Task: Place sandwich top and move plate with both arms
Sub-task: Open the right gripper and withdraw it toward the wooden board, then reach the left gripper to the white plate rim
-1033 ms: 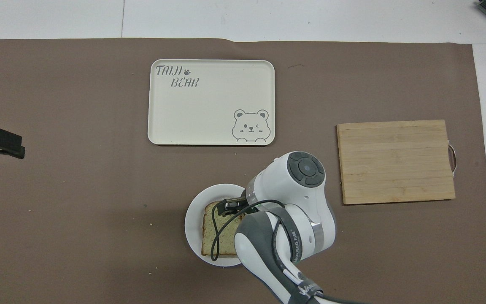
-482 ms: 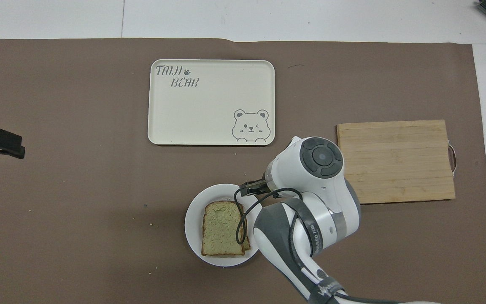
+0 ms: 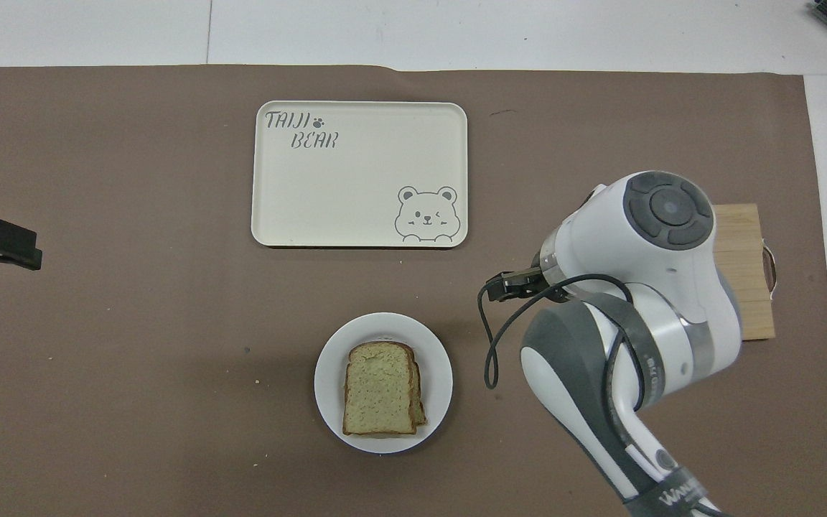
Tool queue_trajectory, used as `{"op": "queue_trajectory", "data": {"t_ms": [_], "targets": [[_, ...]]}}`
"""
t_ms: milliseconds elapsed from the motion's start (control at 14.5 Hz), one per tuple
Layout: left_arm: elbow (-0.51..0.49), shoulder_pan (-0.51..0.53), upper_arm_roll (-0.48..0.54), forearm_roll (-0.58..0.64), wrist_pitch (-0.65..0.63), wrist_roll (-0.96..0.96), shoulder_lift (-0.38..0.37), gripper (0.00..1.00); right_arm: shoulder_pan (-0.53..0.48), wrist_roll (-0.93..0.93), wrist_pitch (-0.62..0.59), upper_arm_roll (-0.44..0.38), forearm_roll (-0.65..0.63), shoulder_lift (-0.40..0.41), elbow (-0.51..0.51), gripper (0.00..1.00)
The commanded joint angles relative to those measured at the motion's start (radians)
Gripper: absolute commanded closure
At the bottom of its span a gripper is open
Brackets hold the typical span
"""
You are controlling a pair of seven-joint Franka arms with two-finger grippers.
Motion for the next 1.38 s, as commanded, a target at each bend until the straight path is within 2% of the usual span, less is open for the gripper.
{"op": "queue_trajectory", "data": {"t_ms": [0,69,344,482,827,1171,1309], "targets": [[-0.065,-0.003,-0.004,-0.029,0.015,0.006,-0.048,0.0,-0.041,-0.014,-0.045,0.011,-0.05,-0.014,0.026,0.0],[-0.102,-0.006,-0.004,-0.041,0.034,0.003,-0.06,0.0,-0.059,-0.014,-0.056,0.01,-0.053,-0.028,0.027,0.0],[-0.355,-0.041,-0.015,-0.075,0.225,0.003,-0.161,0.0,-0.172,-0.017,-0.1,0.011,-0.058,-0.098,0.028,0.0],[-0.436,-0.049,-0.016,-0.107,0.287,0.006,-0.178,0.0,-0.203,-0.017,-0.136,0.01,-0.058,-0.123,0.036,0.0],[-0.574,-0.111,-0.016,-0.214,0.406,0.037,-0.195,0.0,-0.287,-0.018,-0.257,0.01,-0.058,-0.146,0.117,0.0],[-0.679,-0.119,-0.015,-0.406,0.491,0.201,-0.181,0.0,-0.361,-0.019,-0.272,0.007,-0.058,-0.188,0.12,0.0],[-0.728,-0.153,-0.016,-0.479,0.544,0.201,-0.184,0.0,-0.367,-0.019,-0.312,0.007,-0.074,-0.188,0.164,0.0]]}}
